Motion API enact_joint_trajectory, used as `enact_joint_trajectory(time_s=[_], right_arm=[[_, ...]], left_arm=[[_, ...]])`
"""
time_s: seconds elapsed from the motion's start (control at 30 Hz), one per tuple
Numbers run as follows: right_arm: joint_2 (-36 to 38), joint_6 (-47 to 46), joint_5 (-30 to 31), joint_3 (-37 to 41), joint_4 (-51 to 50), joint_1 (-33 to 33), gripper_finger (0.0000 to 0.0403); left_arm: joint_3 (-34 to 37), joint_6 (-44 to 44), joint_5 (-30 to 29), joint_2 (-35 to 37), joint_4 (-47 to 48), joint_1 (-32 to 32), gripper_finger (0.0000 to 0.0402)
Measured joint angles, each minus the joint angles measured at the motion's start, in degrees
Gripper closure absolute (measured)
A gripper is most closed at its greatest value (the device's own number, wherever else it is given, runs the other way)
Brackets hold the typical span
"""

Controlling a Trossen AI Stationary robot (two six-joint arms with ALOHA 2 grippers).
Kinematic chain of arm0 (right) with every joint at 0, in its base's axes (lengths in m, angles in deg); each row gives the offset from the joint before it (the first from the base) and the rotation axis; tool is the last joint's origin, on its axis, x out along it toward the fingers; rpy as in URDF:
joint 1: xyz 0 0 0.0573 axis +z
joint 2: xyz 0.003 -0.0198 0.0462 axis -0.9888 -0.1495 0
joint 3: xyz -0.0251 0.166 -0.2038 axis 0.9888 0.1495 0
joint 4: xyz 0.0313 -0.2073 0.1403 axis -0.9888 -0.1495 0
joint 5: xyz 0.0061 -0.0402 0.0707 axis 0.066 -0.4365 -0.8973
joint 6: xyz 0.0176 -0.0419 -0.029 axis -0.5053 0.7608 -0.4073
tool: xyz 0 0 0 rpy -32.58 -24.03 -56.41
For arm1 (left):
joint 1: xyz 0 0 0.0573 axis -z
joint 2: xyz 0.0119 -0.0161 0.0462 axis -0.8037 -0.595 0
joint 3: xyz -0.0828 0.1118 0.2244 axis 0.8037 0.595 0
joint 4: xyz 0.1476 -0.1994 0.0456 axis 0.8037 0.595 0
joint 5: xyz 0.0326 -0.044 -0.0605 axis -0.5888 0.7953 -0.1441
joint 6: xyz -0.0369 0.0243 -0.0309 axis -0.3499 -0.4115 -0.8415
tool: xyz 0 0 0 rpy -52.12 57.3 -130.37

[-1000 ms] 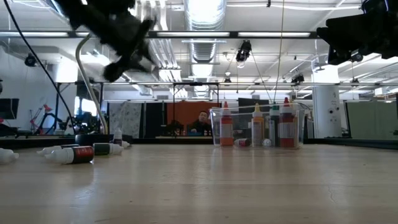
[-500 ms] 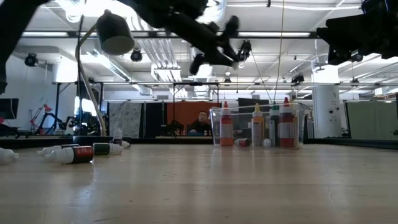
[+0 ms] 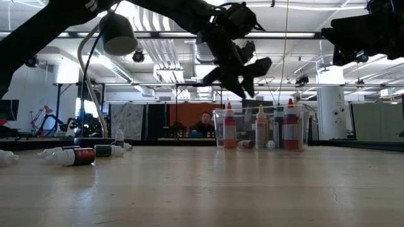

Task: Pick & Place food coloring
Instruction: Put the small orange food coloring bottle into the transparent bin, then put the small purple food coloring bottle into the transparent bin

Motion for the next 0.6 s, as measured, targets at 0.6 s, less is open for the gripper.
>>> enact_joint_trajectory(time_s=[0.6], right_arm=[[0.0,0.0,0.1,0.0,0.0,0.0,0.028]], left_arm=[[0.4,7.6,3.6,4.9,-0.4,1.9,0.0266]])
